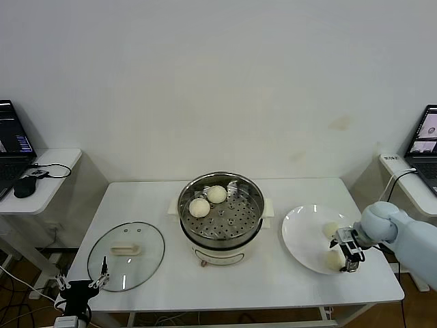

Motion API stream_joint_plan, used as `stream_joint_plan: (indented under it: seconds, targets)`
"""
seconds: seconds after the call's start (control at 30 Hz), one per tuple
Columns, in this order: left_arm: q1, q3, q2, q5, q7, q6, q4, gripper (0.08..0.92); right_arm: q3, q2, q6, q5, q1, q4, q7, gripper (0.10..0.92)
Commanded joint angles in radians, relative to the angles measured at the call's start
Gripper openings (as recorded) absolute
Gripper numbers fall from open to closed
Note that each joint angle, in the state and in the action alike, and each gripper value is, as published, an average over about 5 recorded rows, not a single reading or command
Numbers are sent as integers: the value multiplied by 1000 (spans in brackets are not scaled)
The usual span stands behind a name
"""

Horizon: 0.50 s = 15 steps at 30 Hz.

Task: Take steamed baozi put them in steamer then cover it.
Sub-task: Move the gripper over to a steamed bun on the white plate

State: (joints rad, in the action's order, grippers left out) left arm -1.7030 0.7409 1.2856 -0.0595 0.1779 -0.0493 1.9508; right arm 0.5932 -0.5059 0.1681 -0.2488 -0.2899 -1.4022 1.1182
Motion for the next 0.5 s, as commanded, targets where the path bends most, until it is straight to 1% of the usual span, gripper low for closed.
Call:
stream_joint_plan:
  seconds: [0.03,0.2,0.5]
  targets:
    - [0,2,-1,-1,0,0,-1,823,-16,-19,8,-3,-17,23,10,684]
    - [1,2,0,-2,1,0,1,823,-2,-16,13,15,19,20,15,628]
    - [1,3,1,-7,2,-2,2,823,53,-8,20,68,141,9,27,619]
